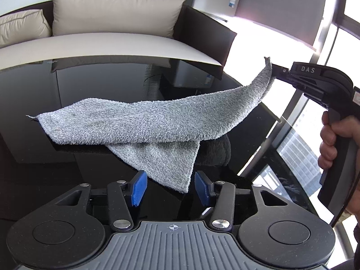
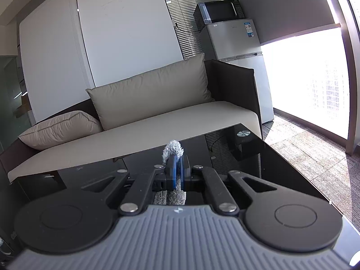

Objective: Fold towel
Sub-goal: 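Lift the towel with both tools, spreading the grippers apart to unfold it, then hold the towel stretched between both tools, raised above the table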

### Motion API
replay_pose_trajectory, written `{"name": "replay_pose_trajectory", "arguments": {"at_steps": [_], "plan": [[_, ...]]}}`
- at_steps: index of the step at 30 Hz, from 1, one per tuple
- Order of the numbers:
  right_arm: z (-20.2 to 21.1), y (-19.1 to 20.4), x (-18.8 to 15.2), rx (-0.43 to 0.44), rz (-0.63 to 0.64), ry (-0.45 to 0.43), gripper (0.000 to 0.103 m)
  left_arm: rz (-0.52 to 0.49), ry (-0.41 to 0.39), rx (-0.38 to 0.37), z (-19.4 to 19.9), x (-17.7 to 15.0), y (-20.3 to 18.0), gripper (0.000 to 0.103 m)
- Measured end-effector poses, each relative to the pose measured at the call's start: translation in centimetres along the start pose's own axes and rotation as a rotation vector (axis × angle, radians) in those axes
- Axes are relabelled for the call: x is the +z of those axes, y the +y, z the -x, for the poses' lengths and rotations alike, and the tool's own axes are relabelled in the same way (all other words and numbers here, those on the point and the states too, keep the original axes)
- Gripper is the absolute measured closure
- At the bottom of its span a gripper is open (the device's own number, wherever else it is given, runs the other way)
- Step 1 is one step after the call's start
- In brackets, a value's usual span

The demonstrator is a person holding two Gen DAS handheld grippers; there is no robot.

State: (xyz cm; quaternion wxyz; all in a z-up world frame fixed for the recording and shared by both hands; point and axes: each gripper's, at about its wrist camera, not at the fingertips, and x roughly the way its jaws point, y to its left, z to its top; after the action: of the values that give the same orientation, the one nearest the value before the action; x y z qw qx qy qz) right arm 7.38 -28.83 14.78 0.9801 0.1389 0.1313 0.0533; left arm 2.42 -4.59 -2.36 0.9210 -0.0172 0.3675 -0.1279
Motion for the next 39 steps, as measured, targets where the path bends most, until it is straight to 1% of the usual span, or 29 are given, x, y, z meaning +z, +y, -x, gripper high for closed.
{"name": "replay_pose_trajectory", "arguments": {"at_steps": [2,4,7,8,10,17,21,25,33,39], "plan": [[0.0,0.0,0.0,0.000,0.000,0.000,0.100,-0.036,-0.012,0.024,-0.1,-0.2,-0.6,0.073],[0.0,-0.1,0.0,0.000,-0.001,0.001,0.100,-0.068,-0.024,0.048,-0.2,-0.3,-1.0,0.083],[0.0,-0.1,0.0,0.000,-0.003,0.001,0.100,-0.084,-0.035,0.057,-0.3,-0.4,-1.1,0.091],[0.0,-0.1,0.0,0.000,-0.002,0.000,0.100,-0.089,-0.037,0.059,-0.4,-0.4,-1.2,0.092],[0.0,-0.1,0.0,0.001,-0.002,0.000,0.100,-0.096,-0.041,0.062,-0.4,-0.4,-1.2,0.096],[-0.1,-0.3,0.0,-0.001,-0.005,0.000,0.100,-0.088,-0.045,0.047,-0.4,-0.4,-0.9,0.100],[-0.1,-0.3,0.1,0.001,-0.009,-0.006,0.100,-0.069,-0.041,0.037,-0.4,-0.3,-0.4,0.100],[-0.1,-0.3,0.1,0.006,-0.013,-0.009,0.100,-0.038,-0.053,0.040,0.1,0.0,0.4,0.100],[0.1,0.0,0.0,0.021,-0.007,-0.007,0.100,0.081,-0.123,0.077,2.7,1.4,4.4,0.100],[0.7,0.9,-0.2,0.047,0.010,-0.004,0.100,0.165,-0.202,0.136,5.8,2.4,8.2,0.100]]}}
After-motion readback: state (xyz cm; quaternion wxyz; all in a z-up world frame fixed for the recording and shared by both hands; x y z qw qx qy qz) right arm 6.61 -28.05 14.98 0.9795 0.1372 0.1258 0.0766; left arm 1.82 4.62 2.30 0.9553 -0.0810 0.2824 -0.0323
